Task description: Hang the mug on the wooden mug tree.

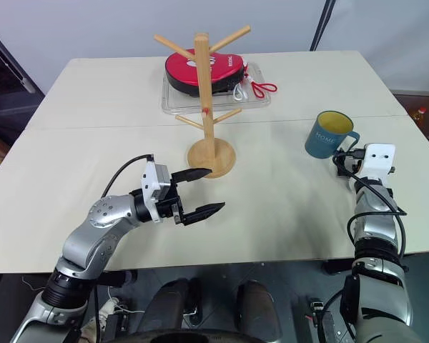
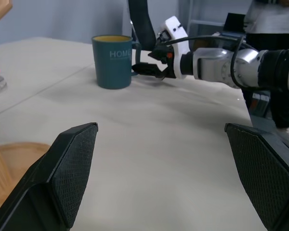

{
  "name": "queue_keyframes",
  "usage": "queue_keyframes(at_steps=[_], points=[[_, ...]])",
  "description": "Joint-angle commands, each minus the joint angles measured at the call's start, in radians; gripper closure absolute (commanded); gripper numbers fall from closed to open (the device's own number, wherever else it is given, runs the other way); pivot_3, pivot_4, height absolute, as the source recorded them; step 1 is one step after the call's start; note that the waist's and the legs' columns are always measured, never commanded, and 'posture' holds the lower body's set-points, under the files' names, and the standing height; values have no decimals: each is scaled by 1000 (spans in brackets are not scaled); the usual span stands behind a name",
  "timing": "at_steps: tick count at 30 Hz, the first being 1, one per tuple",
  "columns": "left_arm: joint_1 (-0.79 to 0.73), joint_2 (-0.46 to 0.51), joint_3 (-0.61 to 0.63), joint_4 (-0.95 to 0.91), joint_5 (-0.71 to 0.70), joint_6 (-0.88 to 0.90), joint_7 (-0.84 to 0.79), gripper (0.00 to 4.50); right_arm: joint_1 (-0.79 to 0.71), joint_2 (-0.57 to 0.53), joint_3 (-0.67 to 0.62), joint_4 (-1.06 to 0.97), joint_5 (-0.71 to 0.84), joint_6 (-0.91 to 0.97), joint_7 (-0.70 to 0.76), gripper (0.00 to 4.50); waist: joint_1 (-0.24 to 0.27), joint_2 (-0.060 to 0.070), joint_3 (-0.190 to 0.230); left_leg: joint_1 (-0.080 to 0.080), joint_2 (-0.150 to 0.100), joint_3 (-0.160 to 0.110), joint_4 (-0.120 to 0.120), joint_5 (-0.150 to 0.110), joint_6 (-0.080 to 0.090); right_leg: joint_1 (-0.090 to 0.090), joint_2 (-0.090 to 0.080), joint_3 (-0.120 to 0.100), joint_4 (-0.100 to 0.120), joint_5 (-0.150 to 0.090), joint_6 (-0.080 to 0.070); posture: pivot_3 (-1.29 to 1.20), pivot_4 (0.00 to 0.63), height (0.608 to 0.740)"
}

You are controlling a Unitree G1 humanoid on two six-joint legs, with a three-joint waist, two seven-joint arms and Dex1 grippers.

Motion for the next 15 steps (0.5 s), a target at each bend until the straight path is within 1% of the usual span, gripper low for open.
queue_keyframes(at_steps=[1,5,7,8,9,12,14,15], points=[[-6,-2,2,-34,2,-15,3,0,-41,-24,-3,33,-1,-43,-7,52,0,0,0,0,0,0,0,0,0,0,0,0,0,0,0,0,150,740],[-5,-6,3,-38,2,-17,9,0,-69,-21,-4,82,13,-58,4,52,0,0,0,0,0,0,0,0,0,0,0,0,0,0,0,0,150,740],[0,-9,7,-43,-6,-13,13,0,-80,-18,-6,99,23,-66,22,557,1,0,0,0,0,0,0,0,0,0,0,0,0,0,0,0,150,740],[3,-8,9,-46,-9,-12,15,0,-84,-15,-5,105,28,-69,32,942,1,0,0,0,0,0,0,0,0,0,0,0,0,0,0,0,150,740],[4,-8,11,-47,-11,-11,16,0,-89,-12,-6,110,34,-70,44,1423,1,0,0,0,0,0,0,0,0,0,0,0,0,0,0,0,150,740],[7,-7,16,-48,-13,-13,20,0,-97,-7,-3,119,44,-73,66,2971,1,0,0,0,0,0,0,0,0,0,0,0,0,0,0,0,150,740],[8,-7,20,-47,-13,-14,25,0,-100,-1,-2,119,52,-75,81,4166,0,0,0,0,0,0,0,0,0,0,0,0,0,0,0,0,150,740],[9,-7,22,-46,-13,-15,26,0,-100,2,0,118,54,-76,88,4461,0,0,0,0,0,0,0,0,0,0,0,0,0,0,0,0,150,740]])
